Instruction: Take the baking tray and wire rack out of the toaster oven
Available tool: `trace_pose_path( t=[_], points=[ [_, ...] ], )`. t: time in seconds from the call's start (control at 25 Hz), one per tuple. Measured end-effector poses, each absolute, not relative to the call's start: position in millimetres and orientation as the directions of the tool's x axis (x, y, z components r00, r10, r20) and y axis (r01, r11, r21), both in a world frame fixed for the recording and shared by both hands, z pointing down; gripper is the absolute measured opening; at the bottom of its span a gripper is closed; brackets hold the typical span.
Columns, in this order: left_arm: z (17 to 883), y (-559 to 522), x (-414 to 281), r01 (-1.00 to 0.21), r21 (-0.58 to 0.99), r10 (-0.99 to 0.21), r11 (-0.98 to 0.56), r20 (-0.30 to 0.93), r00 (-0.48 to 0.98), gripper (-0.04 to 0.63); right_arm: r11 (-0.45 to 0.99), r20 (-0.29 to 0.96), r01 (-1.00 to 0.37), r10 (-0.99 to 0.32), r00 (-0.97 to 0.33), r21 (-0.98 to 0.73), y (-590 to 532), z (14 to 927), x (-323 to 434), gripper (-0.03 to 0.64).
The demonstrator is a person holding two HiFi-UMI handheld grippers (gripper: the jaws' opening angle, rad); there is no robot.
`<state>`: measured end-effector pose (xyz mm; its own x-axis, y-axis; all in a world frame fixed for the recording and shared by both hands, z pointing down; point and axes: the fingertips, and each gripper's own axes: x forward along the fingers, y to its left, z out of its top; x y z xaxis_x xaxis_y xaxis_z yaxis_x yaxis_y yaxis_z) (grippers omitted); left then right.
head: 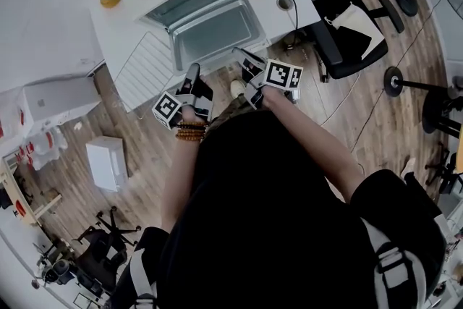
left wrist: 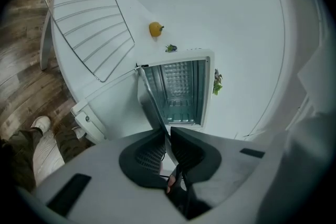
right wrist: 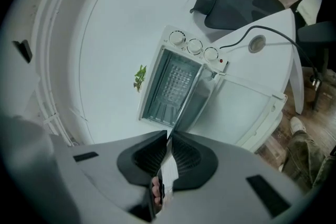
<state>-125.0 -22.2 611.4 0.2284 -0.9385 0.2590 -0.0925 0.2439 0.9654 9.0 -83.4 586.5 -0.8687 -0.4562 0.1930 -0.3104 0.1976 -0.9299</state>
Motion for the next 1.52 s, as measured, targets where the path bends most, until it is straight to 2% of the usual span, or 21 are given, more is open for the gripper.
trace_pose_path(
  t=[0.28,0.48,0.84,1.52],
  points=[
    [584,-6,-128,-0.023,0.983,-0.961,0.18,0.181,0.208,0.048,0.289,0.155,-0.282,-0.395,-0.906,-0.915,-64,566,1,0.048],
    [576,23,-151,0.019,0.985,-0.977,0.171,0.167,0.129,0.045,0.388,0.136,-0.242,-0.281,-0.95,-0.889,-43,552,-26,0.048],
    [569,56,-191,-0.021,0.987,-0.987,0.159,0.16,0.024,0.044,0.46,0.126,-0.16,-0.105,-0.987,-0.874,-21,553,-72,0.048],
    [556,99,-241,-0.046,0.992,-0.979,0.116,0.107,-0.175,0.041,0.517,0.103,-0.027,0.118,-0.988,-0.856,4,548,-135,0.046]
  ],
)
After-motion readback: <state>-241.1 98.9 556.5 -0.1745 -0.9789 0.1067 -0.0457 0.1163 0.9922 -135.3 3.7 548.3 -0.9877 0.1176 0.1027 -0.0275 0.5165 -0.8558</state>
